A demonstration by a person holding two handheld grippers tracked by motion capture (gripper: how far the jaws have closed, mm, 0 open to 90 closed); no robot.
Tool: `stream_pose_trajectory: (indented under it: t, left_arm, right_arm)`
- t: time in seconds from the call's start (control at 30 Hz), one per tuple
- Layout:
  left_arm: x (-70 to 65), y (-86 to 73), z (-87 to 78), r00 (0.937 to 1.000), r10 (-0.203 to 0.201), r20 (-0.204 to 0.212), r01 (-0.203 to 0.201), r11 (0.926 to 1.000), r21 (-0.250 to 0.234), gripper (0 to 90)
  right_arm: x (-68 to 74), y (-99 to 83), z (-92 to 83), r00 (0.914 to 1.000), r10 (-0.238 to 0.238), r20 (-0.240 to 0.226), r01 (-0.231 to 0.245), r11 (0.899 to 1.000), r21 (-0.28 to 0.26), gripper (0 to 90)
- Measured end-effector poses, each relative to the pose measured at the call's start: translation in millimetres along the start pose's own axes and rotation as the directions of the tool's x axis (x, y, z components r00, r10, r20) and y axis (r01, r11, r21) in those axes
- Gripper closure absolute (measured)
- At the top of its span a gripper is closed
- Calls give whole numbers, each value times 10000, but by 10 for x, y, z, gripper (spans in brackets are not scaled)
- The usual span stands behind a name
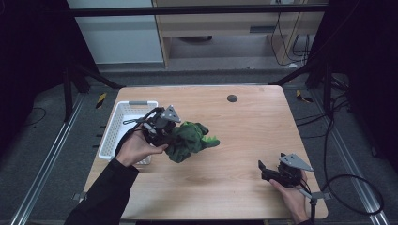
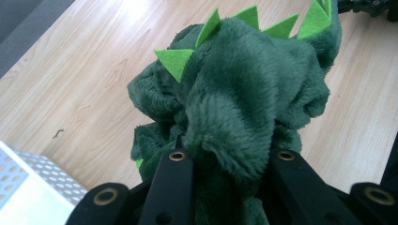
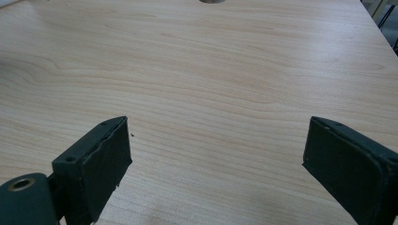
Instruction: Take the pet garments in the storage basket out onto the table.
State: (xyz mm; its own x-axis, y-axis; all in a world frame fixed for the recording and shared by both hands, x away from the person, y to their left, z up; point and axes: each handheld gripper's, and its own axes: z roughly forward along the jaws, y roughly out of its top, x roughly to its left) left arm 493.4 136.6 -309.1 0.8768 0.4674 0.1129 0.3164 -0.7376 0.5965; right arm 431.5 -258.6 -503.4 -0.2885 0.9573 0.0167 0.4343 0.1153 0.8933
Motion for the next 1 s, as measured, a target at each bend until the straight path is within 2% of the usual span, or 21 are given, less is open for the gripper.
stream_pose_trajectory:
  t: [0.33,1.0]
  left_arm:
    - [-41,57,145,9992,314,232,-321,9991,292,777]
    - [-111,118,512,9953,519,823,-568,9967,586,775]
  right_arm:
    - [-11,-1,-10,9999,-46,102,48,9998,-207,75]
    - [-25,-5,-19,9996,-123,240,133,9991,-406,73]
